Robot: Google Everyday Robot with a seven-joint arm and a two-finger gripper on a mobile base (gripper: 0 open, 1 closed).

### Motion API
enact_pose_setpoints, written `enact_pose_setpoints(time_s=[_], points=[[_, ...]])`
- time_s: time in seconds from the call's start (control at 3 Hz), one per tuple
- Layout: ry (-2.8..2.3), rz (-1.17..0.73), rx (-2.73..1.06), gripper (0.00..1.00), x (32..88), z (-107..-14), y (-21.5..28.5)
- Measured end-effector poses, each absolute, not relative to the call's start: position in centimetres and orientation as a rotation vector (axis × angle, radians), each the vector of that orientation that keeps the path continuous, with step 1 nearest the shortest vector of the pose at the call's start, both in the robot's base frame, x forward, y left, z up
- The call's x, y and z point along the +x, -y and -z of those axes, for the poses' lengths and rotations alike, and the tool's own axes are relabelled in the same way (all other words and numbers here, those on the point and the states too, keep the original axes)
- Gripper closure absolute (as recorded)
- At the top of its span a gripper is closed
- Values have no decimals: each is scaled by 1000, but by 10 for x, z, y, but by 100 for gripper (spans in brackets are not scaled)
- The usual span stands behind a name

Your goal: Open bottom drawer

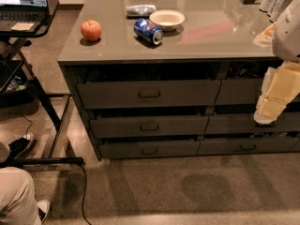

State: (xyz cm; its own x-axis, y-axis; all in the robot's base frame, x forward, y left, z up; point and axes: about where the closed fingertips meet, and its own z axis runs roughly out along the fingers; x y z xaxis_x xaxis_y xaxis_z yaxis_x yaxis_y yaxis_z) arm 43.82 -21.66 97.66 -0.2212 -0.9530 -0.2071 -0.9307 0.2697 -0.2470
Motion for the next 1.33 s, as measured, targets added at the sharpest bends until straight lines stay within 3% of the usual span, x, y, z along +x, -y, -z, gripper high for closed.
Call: enact_pose_setpoints(time_s=[0.67,1.33], points=[[-2222,90,-1709,0,440,-976,215],[-2239,-155,-1540,0,451,-880,174]])
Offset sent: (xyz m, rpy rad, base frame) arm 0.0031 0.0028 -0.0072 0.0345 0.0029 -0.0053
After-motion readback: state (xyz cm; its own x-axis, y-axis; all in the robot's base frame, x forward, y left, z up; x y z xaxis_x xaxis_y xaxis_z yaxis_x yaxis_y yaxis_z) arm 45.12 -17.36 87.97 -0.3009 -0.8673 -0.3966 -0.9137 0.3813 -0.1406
